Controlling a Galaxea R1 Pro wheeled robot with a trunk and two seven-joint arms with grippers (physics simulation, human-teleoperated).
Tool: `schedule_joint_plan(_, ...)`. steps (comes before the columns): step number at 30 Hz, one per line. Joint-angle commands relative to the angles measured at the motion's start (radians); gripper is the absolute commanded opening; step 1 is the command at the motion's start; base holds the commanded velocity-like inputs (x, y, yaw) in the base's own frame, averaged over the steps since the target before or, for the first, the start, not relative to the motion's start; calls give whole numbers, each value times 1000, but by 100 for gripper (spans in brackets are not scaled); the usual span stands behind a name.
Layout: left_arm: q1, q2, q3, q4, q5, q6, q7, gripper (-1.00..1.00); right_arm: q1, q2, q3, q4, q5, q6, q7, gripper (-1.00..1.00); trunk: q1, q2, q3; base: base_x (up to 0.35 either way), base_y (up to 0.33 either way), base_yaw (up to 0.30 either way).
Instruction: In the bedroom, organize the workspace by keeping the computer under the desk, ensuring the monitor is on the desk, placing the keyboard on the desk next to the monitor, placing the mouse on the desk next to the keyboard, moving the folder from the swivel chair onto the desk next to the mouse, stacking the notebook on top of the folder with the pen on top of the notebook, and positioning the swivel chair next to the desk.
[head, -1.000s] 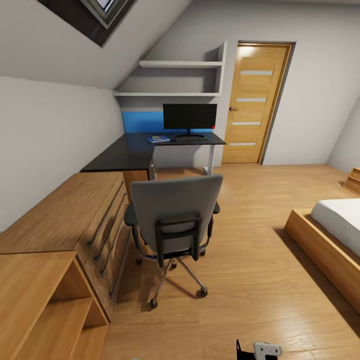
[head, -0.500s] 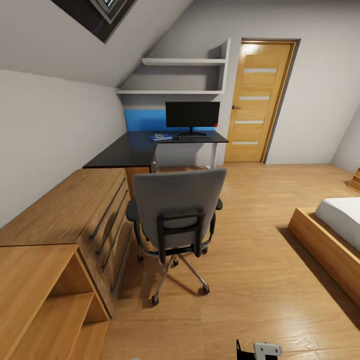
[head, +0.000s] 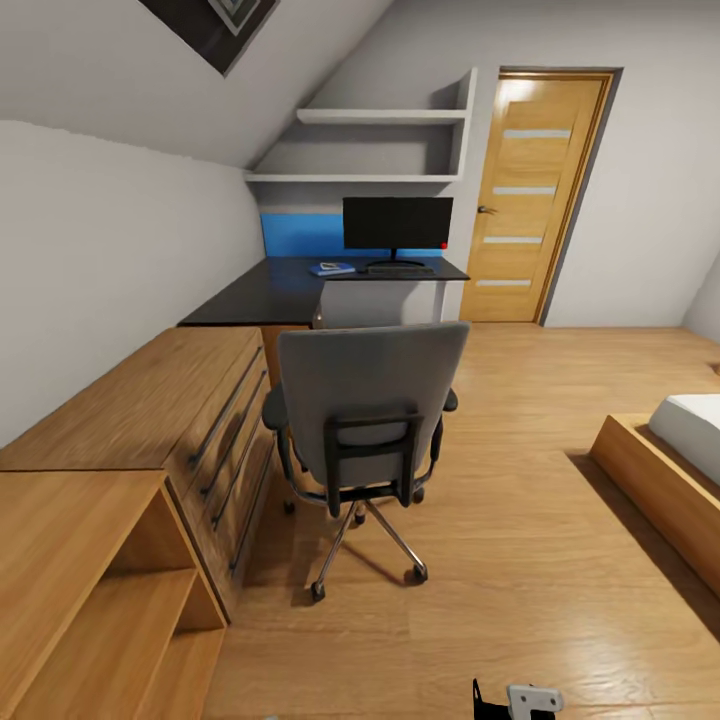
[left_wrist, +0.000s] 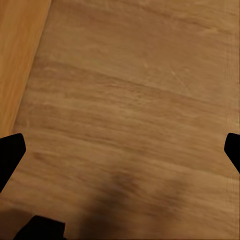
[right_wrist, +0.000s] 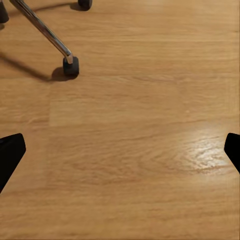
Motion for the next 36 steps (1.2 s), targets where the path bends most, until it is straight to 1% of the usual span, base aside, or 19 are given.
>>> schedule_joint_plan(1,-1,1,-8,0,10,-8,7,100,0,0,9,-1,-1,0,-9,100,4,-8,-4,0,0,15)
schedule_joint_plan(12,-1,1,-8,0,10,-54,7,100,1,0,9,-1,3,-4,-8,100,46,-85,-39,0,0,4)
schedule_joint_plan(18,-1,2,-8,0,13,-132,7,100,1,1,10,-1,5,-4,-8,100,69,-127,-58,0,0,0)
schedule_joint_plan(21,-1,2,-7,0,13,-150,7,100,1,1,10,-1,5,-4,-8,100,80,-148,-67,0,0,0)
schedule_joint_plan(36,-1,5,-8,-21,4,-162,12,100,1,0,10,-1,5,-1,-9,100,138,-253,-114,0,0,0)
